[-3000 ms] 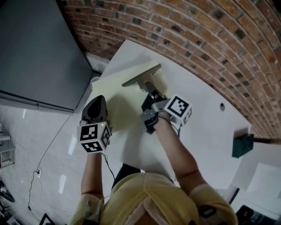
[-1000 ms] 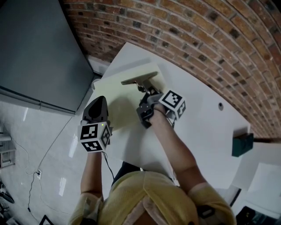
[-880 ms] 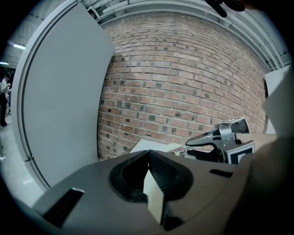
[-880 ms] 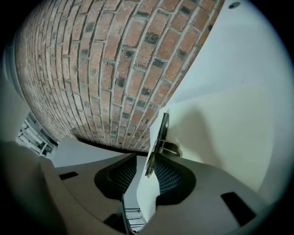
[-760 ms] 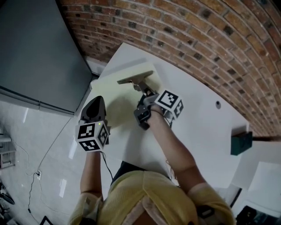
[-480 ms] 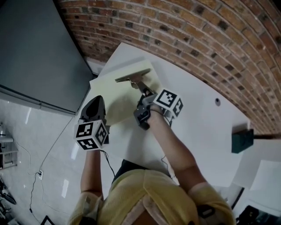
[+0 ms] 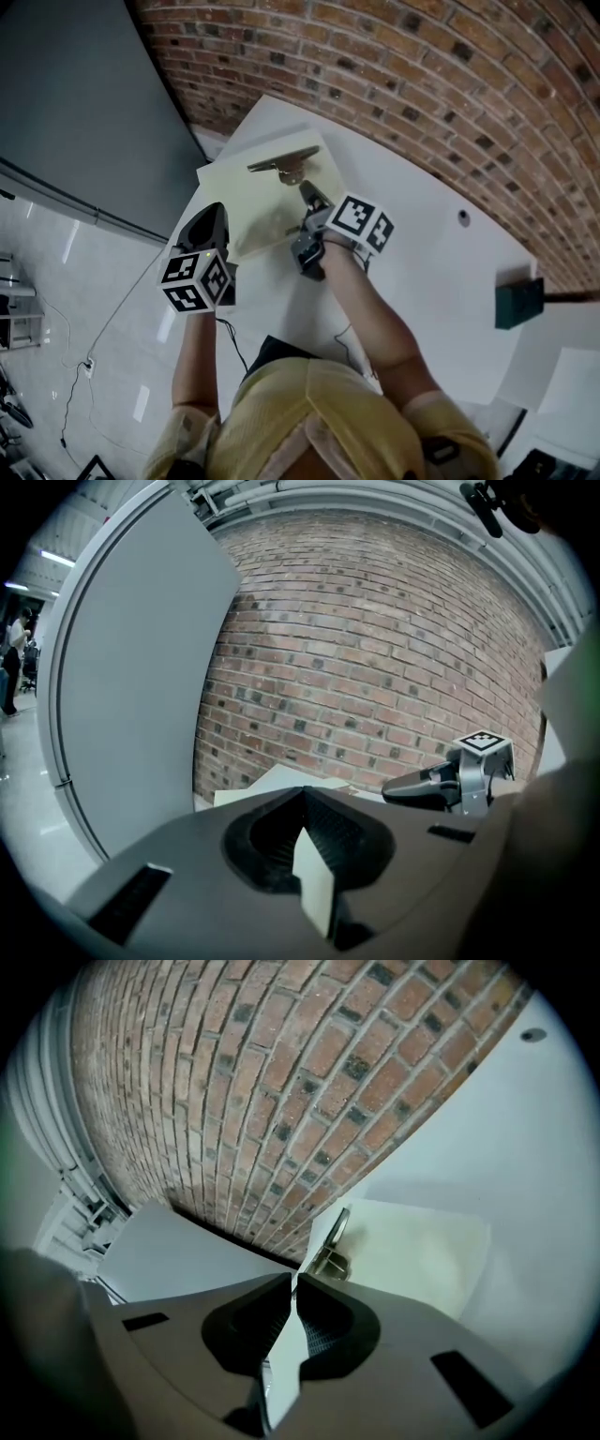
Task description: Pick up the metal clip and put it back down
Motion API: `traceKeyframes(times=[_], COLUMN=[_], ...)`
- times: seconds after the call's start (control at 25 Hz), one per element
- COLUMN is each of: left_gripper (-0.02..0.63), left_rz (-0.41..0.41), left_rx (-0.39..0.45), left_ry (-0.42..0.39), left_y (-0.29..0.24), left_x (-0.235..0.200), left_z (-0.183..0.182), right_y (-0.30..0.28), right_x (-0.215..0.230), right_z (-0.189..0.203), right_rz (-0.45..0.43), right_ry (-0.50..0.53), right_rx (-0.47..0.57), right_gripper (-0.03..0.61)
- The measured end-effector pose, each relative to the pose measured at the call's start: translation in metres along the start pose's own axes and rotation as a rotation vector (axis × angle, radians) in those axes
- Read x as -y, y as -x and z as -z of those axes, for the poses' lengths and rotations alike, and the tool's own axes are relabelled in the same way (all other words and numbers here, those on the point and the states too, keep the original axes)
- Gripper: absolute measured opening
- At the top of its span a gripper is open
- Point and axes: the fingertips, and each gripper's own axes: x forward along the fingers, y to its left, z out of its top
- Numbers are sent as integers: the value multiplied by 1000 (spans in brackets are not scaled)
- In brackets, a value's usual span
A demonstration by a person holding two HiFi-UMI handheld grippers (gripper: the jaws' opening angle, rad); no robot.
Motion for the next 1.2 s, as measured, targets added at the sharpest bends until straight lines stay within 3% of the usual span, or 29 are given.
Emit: traceKeyframes(times=[0.88,1.2], left_gripper=[3,3], left_rz=[5,-9], left_rx=[-5,-5], left_ry=[30,37], left_y=[34,46], left_x=[17,25], left_z=[5,12], right_y=[54,70], right_x=[-13,-6], right_z=[9,14], right_rz=[76,84], right_ry=[532,600], right_rx=[38,34], right_gripper=[5,5])
